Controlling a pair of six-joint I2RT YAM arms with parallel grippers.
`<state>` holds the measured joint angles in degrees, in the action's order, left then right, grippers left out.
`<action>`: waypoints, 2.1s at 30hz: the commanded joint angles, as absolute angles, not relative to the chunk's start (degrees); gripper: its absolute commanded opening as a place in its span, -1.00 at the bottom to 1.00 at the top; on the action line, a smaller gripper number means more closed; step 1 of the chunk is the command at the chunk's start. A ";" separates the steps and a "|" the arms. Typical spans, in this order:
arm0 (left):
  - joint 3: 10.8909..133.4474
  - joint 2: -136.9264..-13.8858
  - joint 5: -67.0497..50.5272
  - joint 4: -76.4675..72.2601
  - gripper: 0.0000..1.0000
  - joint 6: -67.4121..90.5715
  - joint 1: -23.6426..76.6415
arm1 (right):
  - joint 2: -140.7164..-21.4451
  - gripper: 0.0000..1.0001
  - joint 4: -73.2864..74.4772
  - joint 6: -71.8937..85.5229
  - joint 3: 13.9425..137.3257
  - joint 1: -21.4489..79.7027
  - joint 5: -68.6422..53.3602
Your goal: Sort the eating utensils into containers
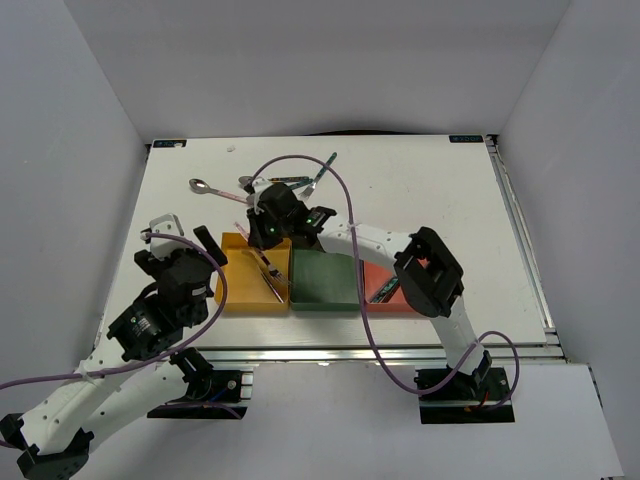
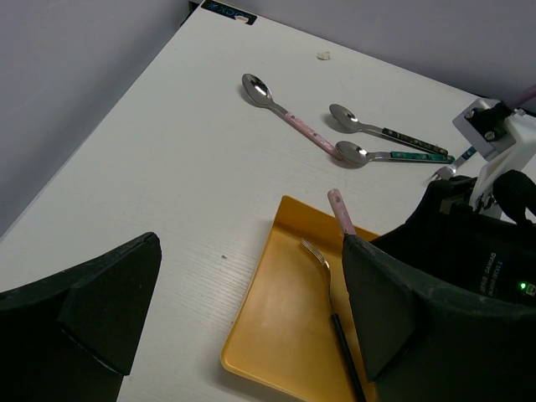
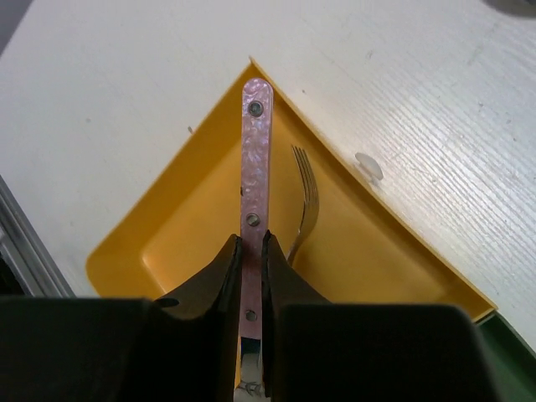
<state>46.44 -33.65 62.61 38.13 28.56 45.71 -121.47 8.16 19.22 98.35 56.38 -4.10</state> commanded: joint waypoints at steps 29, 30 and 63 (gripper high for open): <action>69.32 -68.00 46.51 27.61 0.96 19.19 45.00 | -74.13 0.79 7.65 29.45 61.20 38.51 11.24; 71.96 -71.16 45.02 25.86 0.96 17.94 43.78 | -66.87 0.79 8.08 29.18 58.91 37.19 12.12; 137.02 -154.60 0.18 14.24 0.69 3.43 25.14 | -32.52 0.79 31.20 22.33 41.84 34.63 8.53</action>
